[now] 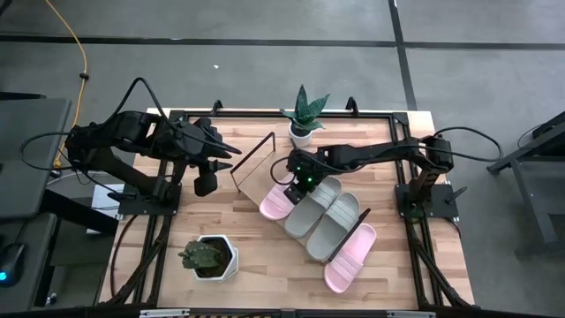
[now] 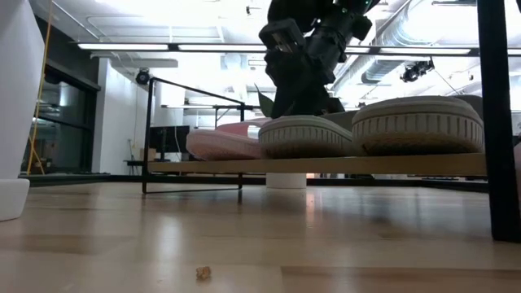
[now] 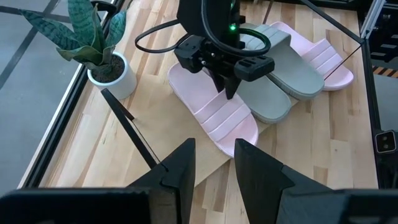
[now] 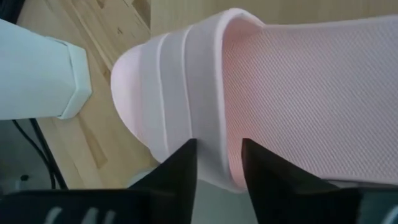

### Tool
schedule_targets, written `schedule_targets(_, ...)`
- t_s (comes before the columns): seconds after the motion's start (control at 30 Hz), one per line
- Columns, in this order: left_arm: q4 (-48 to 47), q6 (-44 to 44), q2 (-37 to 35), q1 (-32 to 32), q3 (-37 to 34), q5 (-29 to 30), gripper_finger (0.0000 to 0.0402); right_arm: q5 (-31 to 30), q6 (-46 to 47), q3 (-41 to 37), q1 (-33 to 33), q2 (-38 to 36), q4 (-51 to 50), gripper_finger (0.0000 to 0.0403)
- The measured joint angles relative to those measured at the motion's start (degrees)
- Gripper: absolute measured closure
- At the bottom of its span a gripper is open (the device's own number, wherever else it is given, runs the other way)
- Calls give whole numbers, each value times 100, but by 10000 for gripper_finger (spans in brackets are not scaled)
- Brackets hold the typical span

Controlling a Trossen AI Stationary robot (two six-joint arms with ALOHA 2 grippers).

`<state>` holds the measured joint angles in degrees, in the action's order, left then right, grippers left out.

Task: Pick and place slides into the shelf
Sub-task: Put the left pink slide on the shelf, then put the pink slide on the shelf

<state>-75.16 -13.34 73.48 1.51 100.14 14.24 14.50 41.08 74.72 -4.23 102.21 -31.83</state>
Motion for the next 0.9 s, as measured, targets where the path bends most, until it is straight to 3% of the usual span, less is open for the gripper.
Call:
schedule_targets(0.27,0,0,0,1,0,0,300,-232,-59,0,-2,0,19,249)
schedule_targets(0.6,-23,0,1,0,0,2,300,-782,-109,0,-24,-487,-128,245)
schedule_targets(0.9,-182,0,16,0,-15,0,300,-2348,-94,11,358,-1947,-466,245)
